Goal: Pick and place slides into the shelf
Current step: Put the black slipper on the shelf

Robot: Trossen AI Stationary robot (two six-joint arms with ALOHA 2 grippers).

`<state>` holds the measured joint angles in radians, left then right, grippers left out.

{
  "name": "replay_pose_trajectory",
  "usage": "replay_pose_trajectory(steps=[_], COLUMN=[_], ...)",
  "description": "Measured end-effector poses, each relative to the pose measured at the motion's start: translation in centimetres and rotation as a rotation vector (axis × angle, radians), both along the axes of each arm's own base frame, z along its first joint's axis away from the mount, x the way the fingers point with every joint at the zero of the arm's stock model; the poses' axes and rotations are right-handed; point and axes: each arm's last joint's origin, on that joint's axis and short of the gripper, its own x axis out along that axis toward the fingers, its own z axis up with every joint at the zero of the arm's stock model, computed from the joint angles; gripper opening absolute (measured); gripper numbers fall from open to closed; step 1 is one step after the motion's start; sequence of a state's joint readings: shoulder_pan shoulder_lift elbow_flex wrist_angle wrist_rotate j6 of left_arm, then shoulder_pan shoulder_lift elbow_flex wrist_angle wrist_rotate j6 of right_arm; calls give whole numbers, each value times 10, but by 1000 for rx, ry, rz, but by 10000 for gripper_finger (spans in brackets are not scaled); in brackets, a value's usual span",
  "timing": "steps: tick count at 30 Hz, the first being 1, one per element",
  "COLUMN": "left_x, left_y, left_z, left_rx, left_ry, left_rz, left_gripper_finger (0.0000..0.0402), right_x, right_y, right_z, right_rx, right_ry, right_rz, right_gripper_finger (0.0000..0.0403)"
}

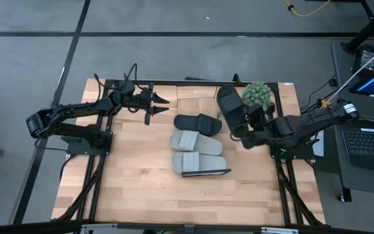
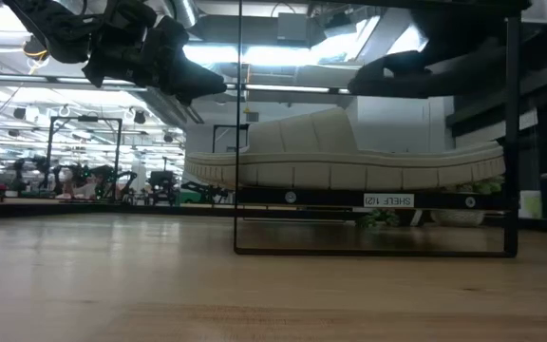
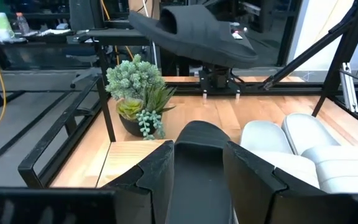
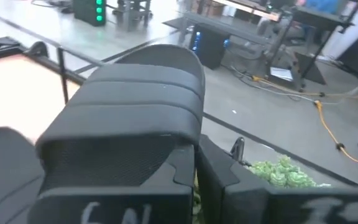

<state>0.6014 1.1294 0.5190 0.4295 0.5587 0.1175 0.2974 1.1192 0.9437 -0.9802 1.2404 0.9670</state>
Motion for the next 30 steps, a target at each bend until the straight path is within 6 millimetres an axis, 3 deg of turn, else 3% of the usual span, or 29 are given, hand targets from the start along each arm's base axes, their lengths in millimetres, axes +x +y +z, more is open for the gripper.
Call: replay_pose_trajectory(steps=[8,16,22,30], left_x=[2,11,16,24], left_y=[-2,-17,-27,-36], left_z=[8,16,23,22], left_rx=[56,197,-2,-134], left_ry=[-72,-145,-206,-229], left_rz=[-28,-102,-93,65], left_gripper_finger=[132,132,132,131], right_x=[33,57,71,94], right_y=[-24,-39,-47,-63], right_z=[4,15,20,12], right_rx=[-45,-92,-132,-168], right_ry=[-20,-80,-117,-137], right_rz=[-74,-87,-108,-153], right_gripper_finger=[6,6,6,6])
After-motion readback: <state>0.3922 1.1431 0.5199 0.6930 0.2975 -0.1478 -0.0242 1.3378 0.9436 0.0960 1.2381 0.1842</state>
